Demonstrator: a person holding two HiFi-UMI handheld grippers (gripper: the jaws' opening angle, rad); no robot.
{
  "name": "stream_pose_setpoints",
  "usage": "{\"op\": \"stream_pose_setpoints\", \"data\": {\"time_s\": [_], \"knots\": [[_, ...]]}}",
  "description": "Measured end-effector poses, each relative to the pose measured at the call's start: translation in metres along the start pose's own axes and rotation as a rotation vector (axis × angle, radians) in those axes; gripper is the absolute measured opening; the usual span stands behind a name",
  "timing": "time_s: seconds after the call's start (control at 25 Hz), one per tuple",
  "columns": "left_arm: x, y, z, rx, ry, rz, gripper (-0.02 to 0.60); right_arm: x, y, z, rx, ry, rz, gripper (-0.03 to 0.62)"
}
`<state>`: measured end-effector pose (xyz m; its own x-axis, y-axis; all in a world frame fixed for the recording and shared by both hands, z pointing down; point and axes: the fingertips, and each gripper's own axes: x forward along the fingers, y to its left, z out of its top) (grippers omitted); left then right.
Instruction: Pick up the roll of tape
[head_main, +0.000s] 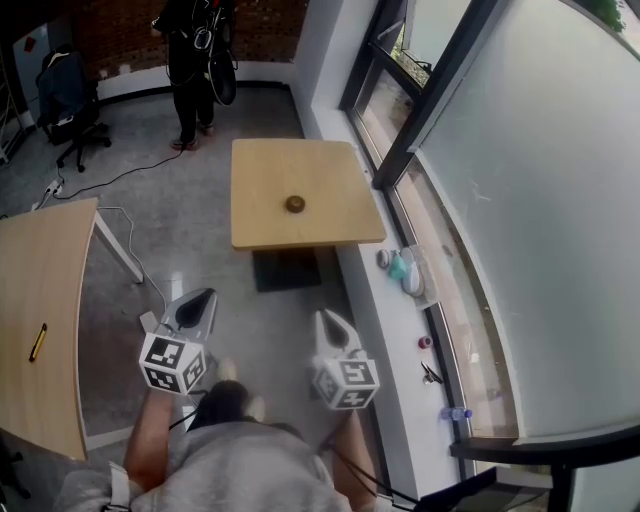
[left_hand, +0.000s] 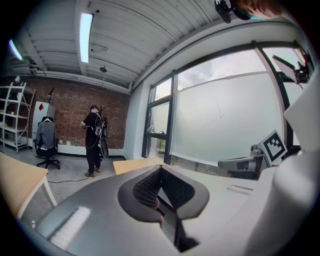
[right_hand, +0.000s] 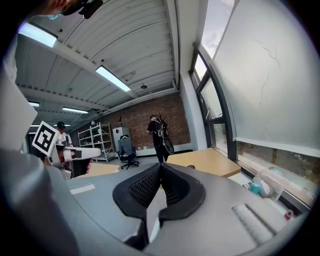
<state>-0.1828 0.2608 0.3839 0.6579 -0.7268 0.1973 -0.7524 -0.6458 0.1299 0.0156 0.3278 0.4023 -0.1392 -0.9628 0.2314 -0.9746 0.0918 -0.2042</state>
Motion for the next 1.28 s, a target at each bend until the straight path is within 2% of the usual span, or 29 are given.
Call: {"op": "stream_pose_setpoints", "data": {"time_s": [0.48, 0.84, 1.28], "knots": [[0.037, 0.019, -0.005, -0.035, 0.002, -0.015, 0.000, 0.035, -0.012, -0.003, 0.014, 0.018, 0.004, 0.014], [0.118, 0.051, 0.007, -0.040, 0.023, -0.029, 0.000, 0.106, -0.054, 0.003, 0.004, 0.052, -0.021, 0.014], [0.218, 0.106, 0.042, -0.036, 0.030, -0.058, 0.000, 0.210, -0.072, 0.055, 0.020, 0.036, -0.023, 0.014]]}}
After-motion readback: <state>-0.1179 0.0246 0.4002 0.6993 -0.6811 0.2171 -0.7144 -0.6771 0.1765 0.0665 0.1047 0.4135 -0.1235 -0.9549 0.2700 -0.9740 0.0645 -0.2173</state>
